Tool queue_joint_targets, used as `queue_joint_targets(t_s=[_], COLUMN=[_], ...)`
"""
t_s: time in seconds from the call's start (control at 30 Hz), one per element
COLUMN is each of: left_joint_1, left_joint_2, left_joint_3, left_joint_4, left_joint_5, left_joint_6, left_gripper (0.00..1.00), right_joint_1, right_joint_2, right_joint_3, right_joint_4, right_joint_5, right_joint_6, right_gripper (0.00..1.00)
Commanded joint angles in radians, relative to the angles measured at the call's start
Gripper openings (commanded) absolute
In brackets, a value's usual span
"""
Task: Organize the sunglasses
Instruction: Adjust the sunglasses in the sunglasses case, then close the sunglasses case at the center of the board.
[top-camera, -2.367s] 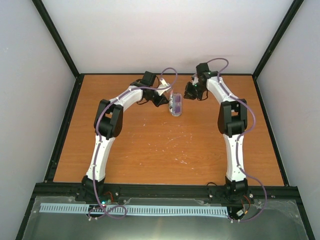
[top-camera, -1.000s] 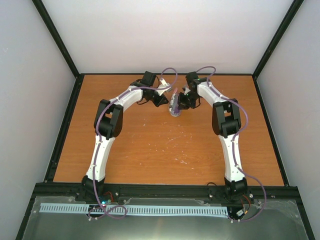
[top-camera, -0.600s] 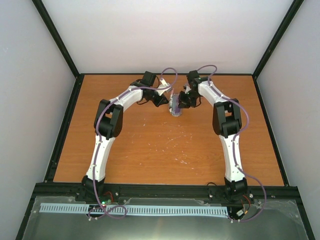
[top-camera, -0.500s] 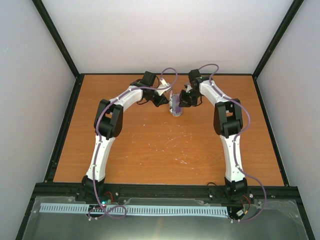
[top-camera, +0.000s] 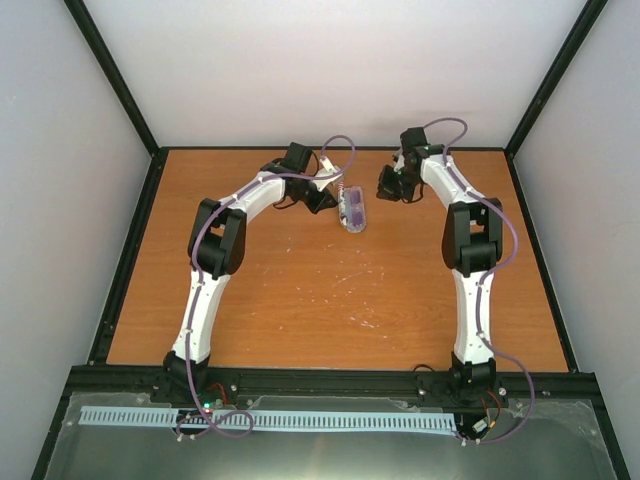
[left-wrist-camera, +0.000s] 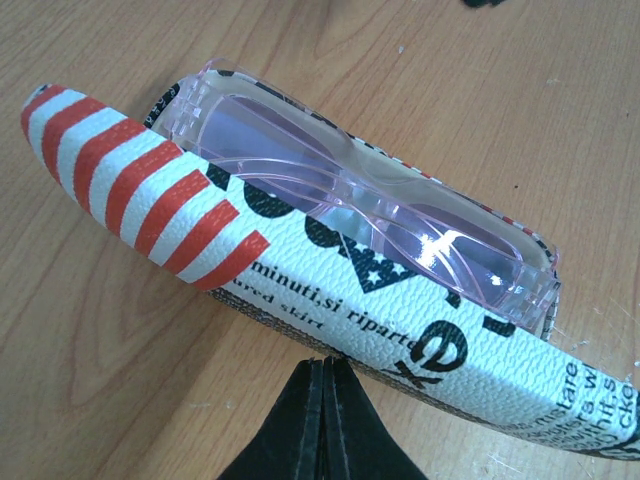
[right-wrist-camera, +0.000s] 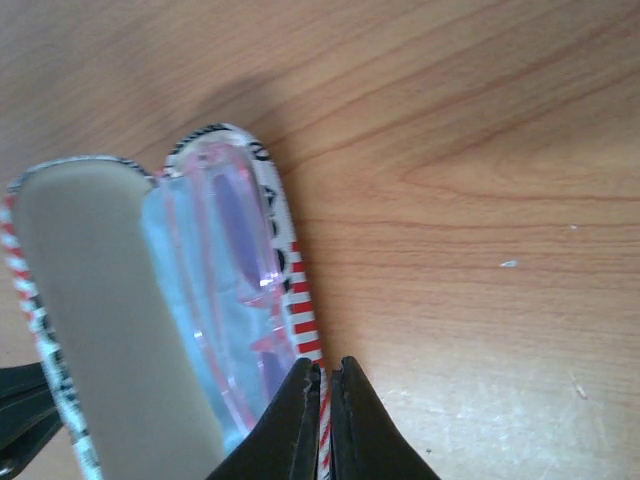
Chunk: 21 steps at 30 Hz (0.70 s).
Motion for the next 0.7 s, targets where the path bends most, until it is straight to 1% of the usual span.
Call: queue_joint_targets(t_s=[0.0, 0.17, 0.3, 0.67], left_joint_1=[-0.008, -0.008, -0.008, -0.021], left_joint_2=[0.012, 0.016, 0.028, 0.045], left_joint_3=[0.050, 0.059, 0.083, 0.100], left_joint_4=[-0.003, -0.007, -0.017, -0.024], left_joint_5=[-0.001, -0.004, -0.009, 0.000], left_joint_6=[0.014, 0.017, 0.025, 0.015], left_gripper=[0.03, 0.03, 0.03, 0.03], right_joint_1=[0.003, 0.020, 0.046, 0.046], right_joint_2=[0.067, 0.107, 0.149, 0.109], right_joint_3=[0.004, 0.022, 0.058, -0.048], right_joint_4=[0.004, 0.027, 0.004, 0.075], right_joint_5=[0.015, 0.005, 0.007, -0.030], right_joint_6=[0.003, -0.001, -0.012, -0.005], right_gripper=[0.06, 0.06, 0.05, 0.05])
